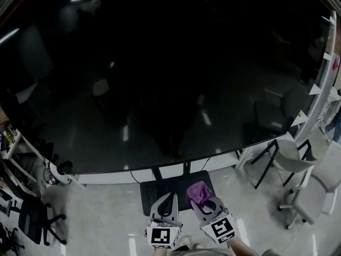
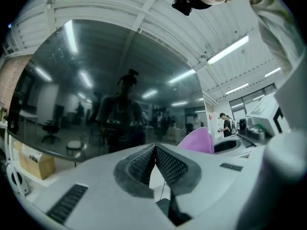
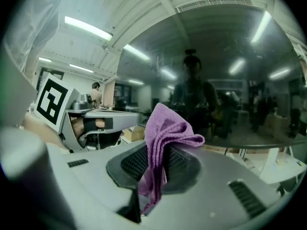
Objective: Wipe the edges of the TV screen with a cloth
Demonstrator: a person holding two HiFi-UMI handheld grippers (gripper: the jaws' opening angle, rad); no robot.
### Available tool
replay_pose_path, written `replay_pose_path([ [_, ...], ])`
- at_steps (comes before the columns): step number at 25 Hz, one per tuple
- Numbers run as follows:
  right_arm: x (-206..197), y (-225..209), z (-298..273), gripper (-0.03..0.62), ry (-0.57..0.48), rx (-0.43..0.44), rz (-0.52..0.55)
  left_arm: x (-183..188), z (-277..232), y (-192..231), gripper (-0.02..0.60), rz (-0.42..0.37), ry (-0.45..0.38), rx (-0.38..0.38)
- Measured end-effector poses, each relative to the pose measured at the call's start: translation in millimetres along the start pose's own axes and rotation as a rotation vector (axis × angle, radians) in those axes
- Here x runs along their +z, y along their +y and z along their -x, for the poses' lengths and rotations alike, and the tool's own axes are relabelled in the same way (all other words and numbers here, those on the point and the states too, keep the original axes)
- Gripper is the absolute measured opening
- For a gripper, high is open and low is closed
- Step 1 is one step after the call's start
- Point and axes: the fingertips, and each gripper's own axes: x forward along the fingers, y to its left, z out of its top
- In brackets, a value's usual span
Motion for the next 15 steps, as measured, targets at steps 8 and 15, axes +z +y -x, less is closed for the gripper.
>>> replay_pose_path([
  [8,-4.2,-12.9,-30.2,0.063,0.023,-0.067,-0.023,-7.4,-30.0,16.0,0.015,-0.011,-0.011,-0.060],
  [15,-25.1,-69.0,6.9,0.063,0.024,-0.206,-0.083,-6.0,-61.4,-33.0,0.015,0.047,-0.011,-0.167],
])
